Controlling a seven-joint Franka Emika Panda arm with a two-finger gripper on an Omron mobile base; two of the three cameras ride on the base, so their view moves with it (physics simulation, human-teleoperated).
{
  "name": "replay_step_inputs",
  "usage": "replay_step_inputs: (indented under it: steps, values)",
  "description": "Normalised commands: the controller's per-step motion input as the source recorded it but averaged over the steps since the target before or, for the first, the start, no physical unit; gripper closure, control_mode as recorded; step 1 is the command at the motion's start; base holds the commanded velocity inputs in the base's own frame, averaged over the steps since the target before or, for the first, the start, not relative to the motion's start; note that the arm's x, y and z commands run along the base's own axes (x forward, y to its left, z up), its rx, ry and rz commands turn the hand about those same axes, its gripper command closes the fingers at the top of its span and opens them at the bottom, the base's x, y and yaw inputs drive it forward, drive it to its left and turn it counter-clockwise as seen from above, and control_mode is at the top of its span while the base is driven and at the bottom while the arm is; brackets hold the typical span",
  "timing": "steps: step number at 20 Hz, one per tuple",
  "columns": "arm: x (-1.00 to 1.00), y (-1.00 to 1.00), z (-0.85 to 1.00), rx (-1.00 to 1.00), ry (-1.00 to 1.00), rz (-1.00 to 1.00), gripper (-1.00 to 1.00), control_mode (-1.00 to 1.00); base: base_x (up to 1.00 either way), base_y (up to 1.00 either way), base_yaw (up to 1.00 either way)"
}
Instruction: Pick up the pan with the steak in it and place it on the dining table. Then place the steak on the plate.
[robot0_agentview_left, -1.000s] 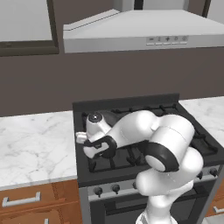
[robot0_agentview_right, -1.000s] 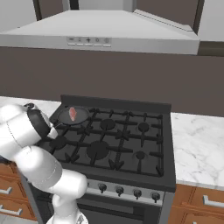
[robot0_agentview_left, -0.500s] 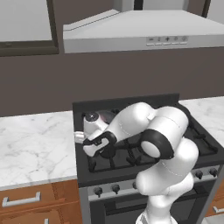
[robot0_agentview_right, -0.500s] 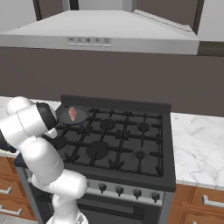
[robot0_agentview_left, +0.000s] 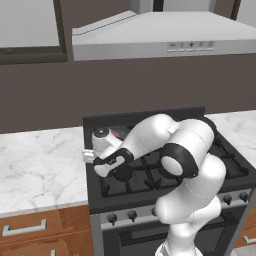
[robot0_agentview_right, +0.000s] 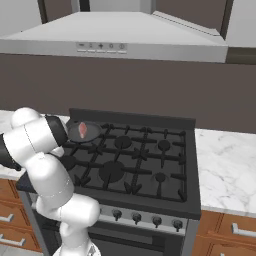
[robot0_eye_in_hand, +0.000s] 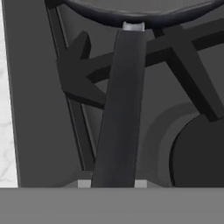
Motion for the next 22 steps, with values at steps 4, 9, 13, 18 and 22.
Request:
replay_step_inputs:
  steps: [4,9,13,18,22]
  values:
    - [0.00,0.00,0.24,0.01,0.00,-0.03,1.00,-1.00,0.00,0.00,0.00]
    - [-0.13,-0.07,0.68,0.05,0.00,-0.03,1.00,-1.00,0.00,0.00,0.00]
    - [-0.29,-0.21,0.83,0.03,-0.02,-0.03,1.00,-1.00,0.00,0.00,0.00]
    - [-0.58,-0.50,0.75,0.04,-0.09,-0.02,1.00,-1.00,0.00,0.00,0.00]
    - [-0.86,-0.69,0.50,0.07,-0.20,0.00,1.00,-1.00,0.00,0.00,0.00]
